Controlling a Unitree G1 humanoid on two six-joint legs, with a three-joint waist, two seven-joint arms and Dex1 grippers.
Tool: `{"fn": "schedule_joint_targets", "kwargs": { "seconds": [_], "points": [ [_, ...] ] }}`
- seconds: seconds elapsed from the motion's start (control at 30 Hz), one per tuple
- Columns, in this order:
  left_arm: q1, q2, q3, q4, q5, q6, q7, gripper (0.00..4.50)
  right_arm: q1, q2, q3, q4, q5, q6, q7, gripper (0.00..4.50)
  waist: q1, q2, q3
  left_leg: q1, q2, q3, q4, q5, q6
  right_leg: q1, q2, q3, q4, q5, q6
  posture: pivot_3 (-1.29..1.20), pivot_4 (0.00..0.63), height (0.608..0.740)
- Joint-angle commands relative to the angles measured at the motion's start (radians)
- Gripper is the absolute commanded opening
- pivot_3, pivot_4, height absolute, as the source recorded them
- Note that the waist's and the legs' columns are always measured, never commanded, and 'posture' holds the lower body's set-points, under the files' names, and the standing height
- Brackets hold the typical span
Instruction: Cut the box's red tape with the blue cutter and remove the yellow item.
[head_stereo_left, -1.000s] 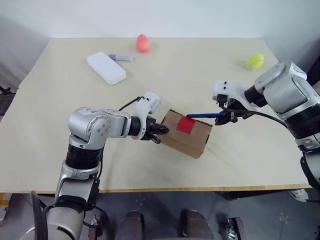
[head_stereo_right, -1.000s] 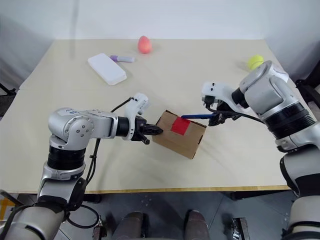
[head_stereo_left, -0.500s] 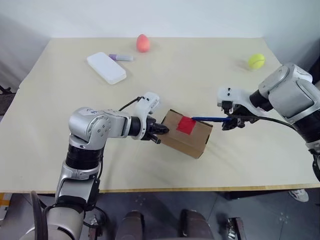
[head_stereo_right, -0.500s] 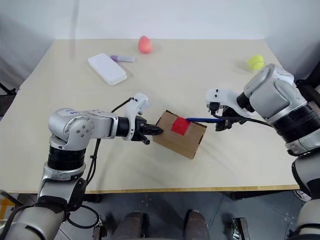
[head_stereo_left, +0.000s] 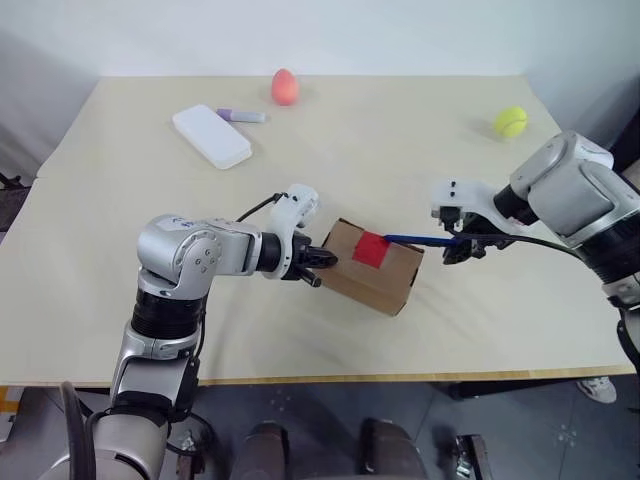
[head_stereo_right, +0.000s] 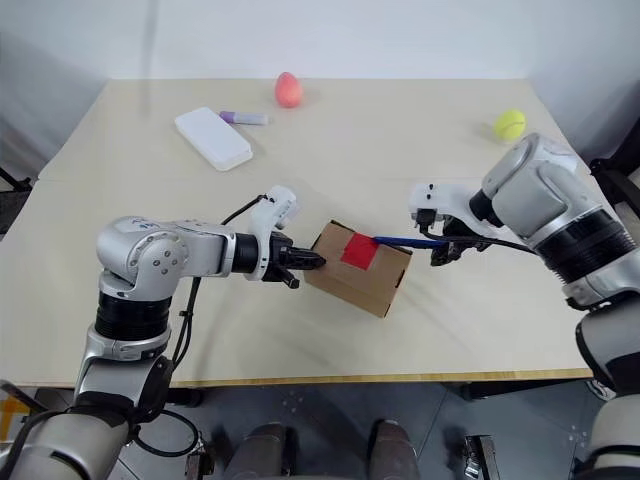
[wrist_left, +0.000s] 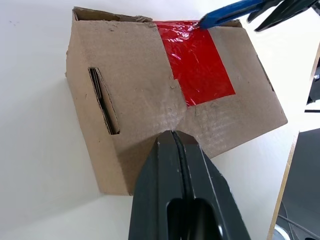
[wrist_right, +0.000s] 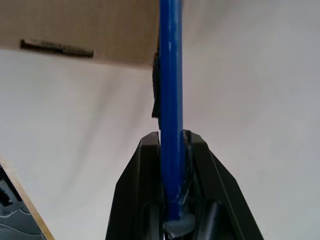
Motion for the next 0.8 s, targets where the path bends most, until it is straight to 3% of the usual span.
{"fn": "schedule_joint_targets", "kwargs": {
  "seconds": [0.03,0.4,0.57,0.8],
  "points": [
    [0.015,-0.007,-0.040,0.026,0.036,0.013,0.018,0.00,-0.017,-0.003,-0.037,0.013,-0.024,0.004,0.057,0.17,0.001,0.000,0.000,0.000,0.000,0.000,0.000,0.000,0.000,0.000,0.000,0.000,0.000,0.000,0.000,0.00,0.150,0.740],
    [0.014,0.005,-0.054,0.025,0.029,0.012,-0.001,0.00,0.102,-0.111,-0.181,-0.026,-0.020,0.151,-0.031,0.17,0.003,0.000,0.000,-0.001,0.000,0.000,0.000,0.000,0.000,0.000,0.000,0.000,-0.001,0.000,0.000,0.00,0.150,0.740],
    [0.013,0.036,-0.065,0.021,0.022,0.003,-0.030,0.00,0.180,-0.061,-0.434,-0.169,0.079,0.284,-0.198,0.17,-0.001,0.001,0.000,-0.001,0.000,0.000,0.000,0.000,0.000,-0.001,0.000,0.000,0.000,0.001,0.000,0.00,0.150,0.740],
    [0.028,0.079,-0.043,-0.002,0.010,0.009,-0.063,0.00,0.355,0.170,-0.827,-0.409,0.169,0.422,-0.542,0.17,-0.001,0.001,0.000,-0.001,0.000,0.000,-0.002,0.000,0.000,-0.002,0.000,0.000,-0.001,0.001,0.000,0.00,0.150,0.740]
  ]
}}
